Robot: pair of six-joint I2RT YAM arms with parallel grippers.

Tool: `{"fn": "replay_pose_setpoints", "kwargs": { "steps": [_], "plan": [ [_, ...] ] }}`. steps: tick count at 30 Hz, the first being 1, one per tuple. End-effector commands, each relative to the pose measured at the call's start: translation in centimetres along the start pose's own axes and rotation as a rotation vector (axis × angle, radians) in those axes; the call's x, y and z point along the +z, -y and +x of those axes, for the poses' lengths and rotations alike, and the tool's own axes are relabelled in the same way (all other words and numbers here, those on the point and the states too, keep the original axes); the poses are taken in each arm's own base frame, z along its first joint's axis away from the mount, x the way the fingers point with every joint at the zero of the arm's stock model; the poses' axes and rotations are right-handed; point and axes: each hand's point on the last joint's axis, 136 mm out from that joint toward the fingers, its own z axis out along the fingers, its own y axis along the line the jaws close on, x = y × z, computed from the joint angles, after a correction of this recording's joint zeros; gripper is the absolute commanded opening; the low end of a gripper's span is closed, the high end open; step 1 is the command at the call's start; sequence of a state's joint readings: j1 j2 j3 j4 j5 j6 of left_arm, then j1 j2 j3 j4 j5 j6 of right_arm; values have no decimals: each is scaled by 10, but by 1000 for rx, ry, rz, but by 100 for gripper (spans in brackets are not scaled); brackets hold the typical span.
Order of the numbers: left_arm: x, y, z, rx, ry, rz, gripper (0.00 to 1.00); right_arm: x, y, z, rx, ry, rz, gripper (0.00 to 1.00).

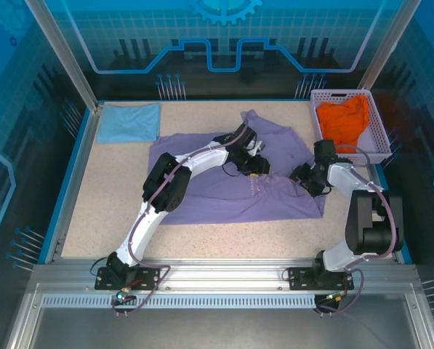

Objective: Fold and stack the t-shirts

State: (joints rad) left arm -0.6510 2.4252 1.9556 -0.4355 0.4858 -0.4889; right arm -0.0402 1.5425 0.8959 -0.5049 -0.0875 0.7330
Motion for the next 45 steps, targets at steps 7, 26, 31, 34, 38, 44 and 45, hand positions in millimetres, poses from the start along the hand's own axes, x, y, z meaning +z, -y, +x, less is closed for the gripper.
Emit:
{"fn": "replay_pose_setpoints", "kwargs": {
  "steps": [7,26,31,34,38,44,45],
  "plan": [
    [0,7,3,95,-10,50,29,2,14,7,44,-17,20,60],
    [-9,18,15,272,-34,86,51,5,21,8,75,-29,8,60],
    [-7,22,15,276,-28,102,44,6,22,9,79,-37,5,60],
    [-6,24,14,276,-25,106,35,7,23,9,83,-37,9,60],
    [-3,24,14,273,-26,102,22,8,24,9,90,-41,12,59],
    [-5,20,12,269,3,74,13,8,33,10,125,-48,35,57],
    [-6,19,11,266,10,67,12,8,35,10,132,-48,39,57]
  ]
}}
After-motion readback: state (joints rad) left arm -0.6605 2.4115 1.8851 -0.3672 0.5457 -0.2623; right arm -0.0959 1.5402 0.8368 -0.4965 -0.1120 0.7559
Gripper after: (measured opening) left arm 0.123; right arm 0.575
